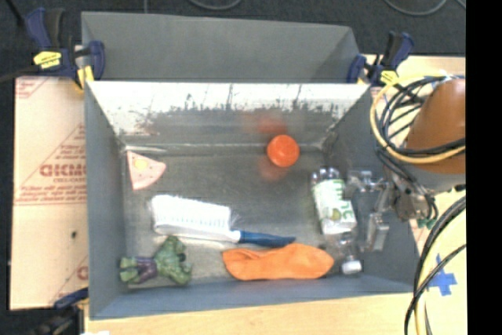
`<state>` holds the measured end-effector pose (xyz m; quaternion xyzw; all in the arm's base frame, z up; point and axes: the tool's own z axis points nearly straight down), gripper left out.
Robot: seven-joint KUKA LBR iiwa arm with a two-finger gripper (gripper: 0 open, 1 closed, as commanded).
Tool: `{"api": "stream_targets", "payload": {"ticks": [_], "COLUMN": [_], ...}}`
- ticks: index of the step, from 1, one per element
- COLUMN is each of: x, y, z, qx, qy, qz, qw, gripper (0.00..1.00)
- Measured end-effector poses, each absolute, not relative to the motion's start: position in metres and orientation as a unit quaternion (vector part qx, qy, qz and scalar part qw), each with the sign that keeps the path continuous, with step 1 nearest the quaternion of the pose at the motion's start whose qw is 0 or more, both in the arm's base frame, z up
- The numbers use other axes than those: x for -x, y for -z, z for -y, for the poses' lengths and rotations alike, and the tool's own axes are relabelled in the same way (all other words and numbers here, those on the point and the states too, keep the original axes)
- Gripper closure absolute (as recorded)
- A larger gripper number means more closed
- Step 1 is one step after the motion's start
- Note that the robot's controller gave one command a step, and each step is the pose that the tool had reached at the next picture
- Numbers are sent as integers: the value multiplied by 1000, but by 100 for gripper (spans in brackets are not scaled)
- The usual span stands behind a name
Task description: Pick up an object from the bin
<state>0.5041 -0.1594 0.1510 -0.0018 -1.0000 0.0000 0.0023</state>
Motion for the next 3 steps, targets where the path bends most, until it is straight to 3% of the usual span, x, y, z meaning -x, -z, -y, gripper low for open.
{"api": "stream_targets", "payload": {"ticks": [1, 2, 3], "x": [-506, -496, -486], "y": [-155, -124, -105], "z": [159, 141, 124], "qx": [0, -39, -52], "qy": [-1, -2, 1], "qz": [1000, 999, 999], "qw": [-2, -4, -2], "gripper": [0, 0, 0]}}
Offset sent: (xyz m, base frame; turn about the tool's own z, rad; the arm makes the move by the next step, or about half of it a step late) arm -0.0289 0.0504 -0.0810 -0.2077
